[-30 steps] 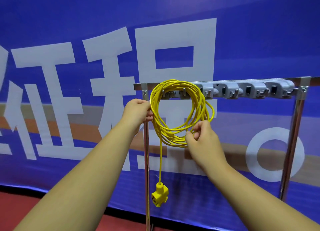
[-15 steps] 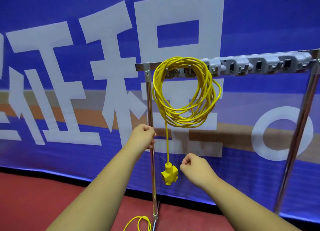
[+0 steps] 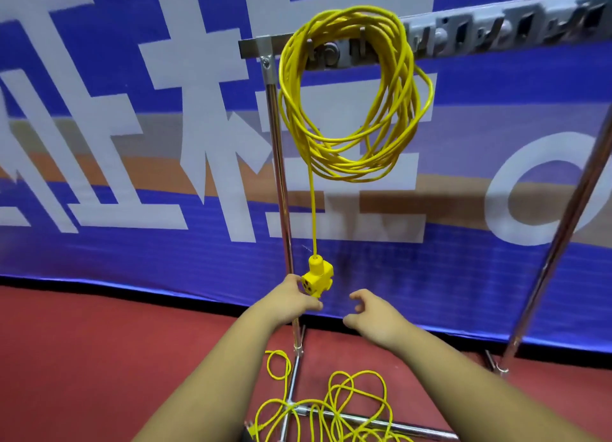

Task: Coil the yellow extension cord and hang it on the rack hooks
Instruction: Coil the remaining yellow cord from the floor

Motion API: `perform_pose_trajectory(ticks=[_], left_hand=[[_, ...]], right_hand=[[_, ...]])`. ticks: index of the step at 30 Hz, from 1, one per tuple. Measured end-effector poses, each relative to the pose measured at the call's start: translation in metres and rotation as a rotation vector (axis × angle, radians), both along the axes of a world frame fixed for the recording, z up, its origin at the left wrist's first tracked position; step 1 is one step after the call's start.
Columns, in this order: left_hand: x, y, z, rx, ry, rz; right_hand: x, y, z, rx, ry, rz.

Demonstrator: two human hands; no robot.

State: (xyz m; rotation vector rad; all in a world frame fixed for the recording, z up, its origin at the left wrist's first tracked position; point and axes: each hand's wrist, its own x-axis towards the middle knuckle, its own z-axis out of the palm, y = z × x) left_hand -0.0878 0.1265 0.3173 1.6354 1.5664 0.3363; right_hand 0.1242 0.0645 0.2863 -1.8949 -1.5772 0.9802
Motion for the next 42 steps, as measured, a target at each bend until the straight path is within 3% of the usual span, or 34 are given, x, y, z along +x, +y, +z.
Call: perform_pose_trajectory(ticks=[2,6,16,20,24,28,33,36,39,42], left_hand=[[0.0,-0.002,-0.016,-0.063,0.171,-0.03],[-0.001,-0.01,-0.062,-0.277,0.495,-0.29],[0.043,-0.043,-0.211,-0.41,0.603,-0.468],[0.034,-0.07,-0.293,-0.361,0.707,-0.419],[0.004,-0.126,-0.38,-0.513,0.976,-0.22],[-0.018,-0.189,-0.415,-0.513,0.933,-0.198],[-0.012,-0.187,-0.433,-0.464,0.863,-0.175],[-0.007,-0.185,-0.439,-0.333,0.831,-0.137],[0.004,-0.176,-0.436,-0.386,0.754,-0.165],[0.014,-0.162,-0.425,-0.276,0.726,-0.183]], right_hand=[[0.002,-0.002,-0.012,-0.03,-0.027,0.004],[0.01,-0.012,-0.053,-0.113,-0.05,-0.03],[0.03,-0.052,-0.176,-0.327,-0.187,0.024],[0.041,-0.079,-0.24,-0.447,-0.22,0.091],[0.045,-0.105,-0.294,-0.602,-0.257,0.225],[0.044,-0.117,-0.322,-0.666,-0.355,0.335],[0.052,-0.127,-0.332,-0.636,-0.413,0.395],[0.063,-0.141,-0.336,-0.671,-0.44,0.364],[0.069,-0.154,-0.346,-0.725,-0.433,0.335],[0.072,-0.162,-0.353,-0.713,-0.405,0.289]])
